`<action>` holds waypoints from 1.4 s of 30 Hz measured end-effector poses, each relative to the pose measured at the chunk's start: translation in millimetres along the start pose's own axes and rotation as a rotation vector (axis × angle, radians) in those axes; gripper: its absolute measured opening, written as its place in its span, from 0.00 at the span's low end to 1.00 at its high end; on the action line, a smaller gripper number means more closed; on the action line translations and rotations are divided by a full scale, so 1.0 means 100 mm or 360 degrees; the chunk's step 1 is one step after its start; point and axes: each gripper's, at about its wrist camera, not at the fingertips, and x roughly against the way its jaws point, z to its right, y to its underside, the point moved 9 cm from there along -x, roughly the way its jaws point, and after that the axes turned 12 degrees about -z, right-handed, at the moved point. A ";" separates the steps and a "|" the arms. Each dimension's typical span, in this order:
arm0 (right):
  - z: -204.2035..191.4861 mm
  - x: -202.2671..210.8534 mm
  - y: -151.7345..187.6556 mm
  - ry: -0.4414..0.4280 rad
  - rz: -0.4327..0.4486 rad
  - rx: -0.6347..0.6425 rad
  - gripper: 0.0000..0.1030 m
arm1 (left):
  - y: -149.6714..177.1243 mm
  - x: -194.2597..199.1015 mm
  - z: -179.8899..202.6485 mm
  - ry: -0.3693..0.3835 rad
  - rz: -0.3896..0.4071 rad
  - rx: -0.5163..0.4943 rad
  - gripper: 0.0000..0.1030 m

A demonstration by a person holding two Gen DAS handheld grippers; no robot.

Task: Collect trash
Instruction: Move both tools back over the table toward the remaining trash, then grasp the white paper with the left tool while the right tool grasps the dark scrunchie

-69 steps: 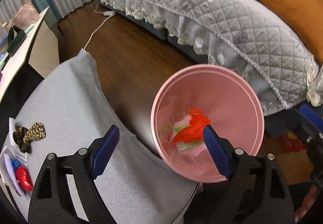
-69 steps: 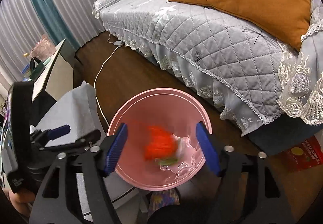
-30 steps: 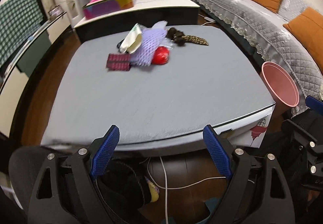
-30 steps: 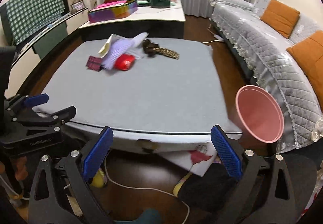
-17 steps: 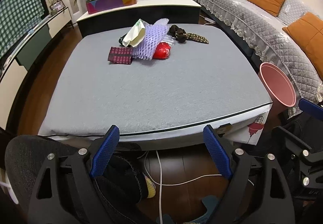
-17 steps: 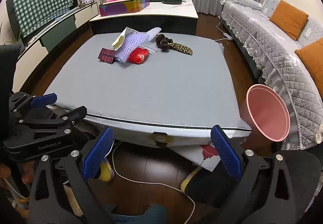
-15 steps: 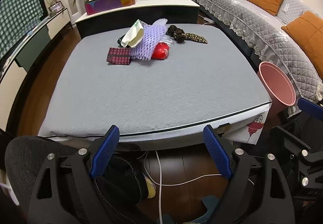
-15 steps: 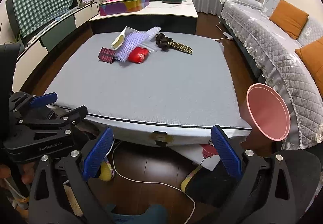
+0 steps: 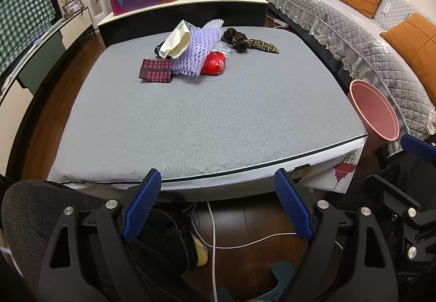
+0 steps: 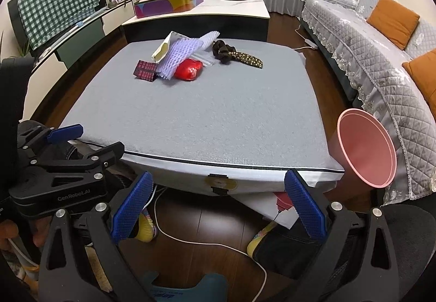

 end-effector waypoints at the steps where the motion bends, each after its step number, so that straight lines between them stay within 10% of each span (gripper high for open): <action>1: 0.00 -0.01 0.00 -0.0002 -0.0003 0.0001 0.93 | 0.00 0.00 0.00 0.0000 -0.0003 0.0000 0.80; 24: 0.24 -0.21 -0.28 -0.0012 -0.0032 -0.0086 0.93 | -0.49 -0.07 -0.32 -0.0023 -0.0013 0.0098 0.80; 42: 0.63 -0.98 -2.17 0.0072 0.0062 -0.0012 0.93 | -2.36 -0.52 -0.75 -0.0130 0.0064 0.0221 0.80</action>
